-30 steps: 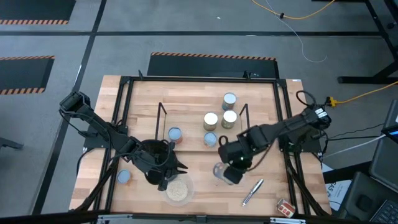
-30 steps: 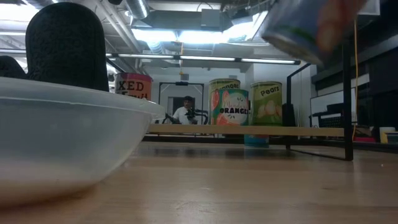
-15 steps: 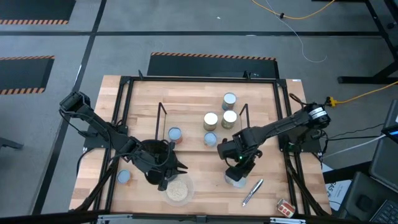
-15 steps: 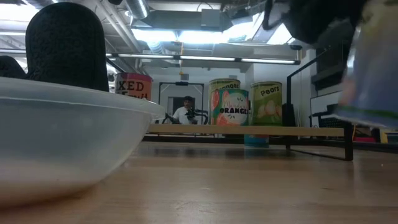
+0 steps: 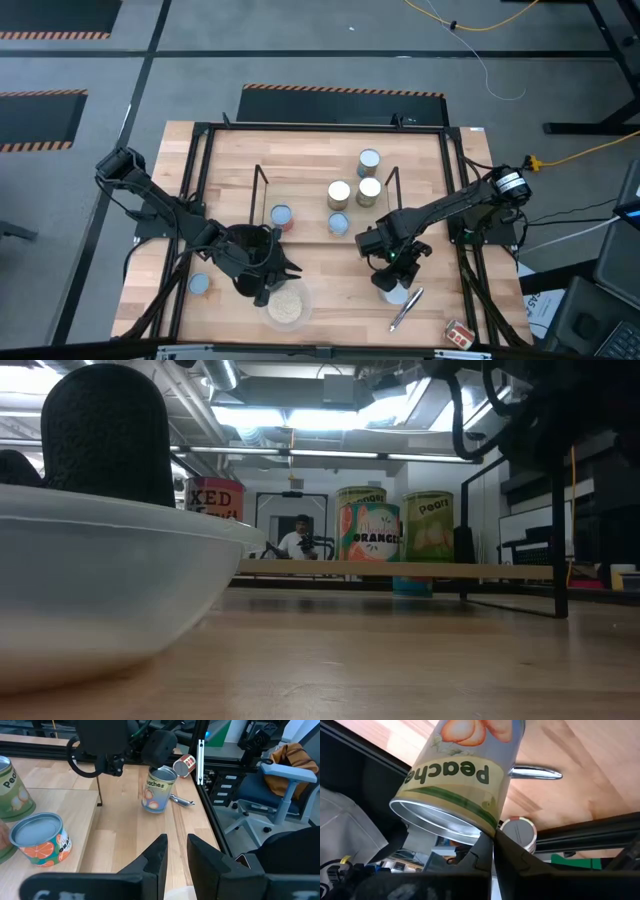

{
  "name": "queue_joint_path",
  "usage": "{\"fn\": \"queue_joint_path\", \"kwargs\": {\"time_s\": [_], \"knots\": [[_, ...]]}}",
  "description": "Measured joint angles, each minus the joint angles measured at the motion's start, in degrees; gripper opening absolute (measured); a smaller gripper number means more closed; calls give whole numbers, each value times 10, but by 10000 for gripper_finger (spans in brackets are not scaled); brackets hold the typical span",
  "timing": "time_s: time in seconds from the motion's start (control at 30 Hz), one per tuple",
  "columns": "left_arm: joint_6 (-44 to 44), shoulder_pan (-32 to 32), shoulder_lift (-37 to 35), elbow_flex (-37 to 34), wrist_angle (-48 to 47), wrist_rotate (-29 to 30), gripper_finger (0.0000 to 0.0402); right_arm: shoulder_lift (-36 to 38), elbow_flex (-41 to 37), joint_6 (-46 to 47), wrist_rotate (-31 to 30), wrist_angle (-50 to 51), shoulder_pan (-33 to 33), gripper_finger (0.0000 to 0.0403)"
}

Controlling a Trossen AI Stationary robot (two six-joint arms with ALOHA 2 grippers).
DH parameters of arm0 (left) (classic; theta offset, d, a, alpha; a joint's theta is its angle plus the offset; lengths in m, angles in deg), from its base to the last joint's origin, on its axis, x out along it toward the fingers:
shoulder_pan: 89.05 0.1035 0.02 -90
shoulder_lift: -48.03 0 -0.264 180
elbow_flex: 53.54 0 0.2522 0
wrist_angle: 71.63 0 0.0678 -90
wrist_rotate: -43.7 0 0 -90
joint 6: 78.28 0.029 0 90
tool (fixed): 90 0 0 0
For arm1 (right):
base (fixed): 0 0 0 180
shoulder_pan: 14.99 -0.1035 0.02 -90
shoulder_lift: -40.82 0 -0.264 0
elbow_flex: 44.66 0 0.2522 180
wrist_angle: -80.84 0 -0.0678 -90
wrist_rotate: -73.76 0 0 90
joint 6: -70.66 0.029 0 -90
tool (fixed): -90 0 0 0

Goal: Pick and place cans onto a shelf
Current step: Put the canned peaches on the shelf

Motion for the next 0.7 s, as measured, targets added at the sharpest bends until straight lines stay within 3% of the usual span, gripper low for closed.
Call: {"fn": "queue_joint_path", "kwargs": {"time_s": [0.7], "knots": [[0, 0, 0, 0, 0, 0, 66, 0, 0, -2, -16, -21, 0, 26]]}}
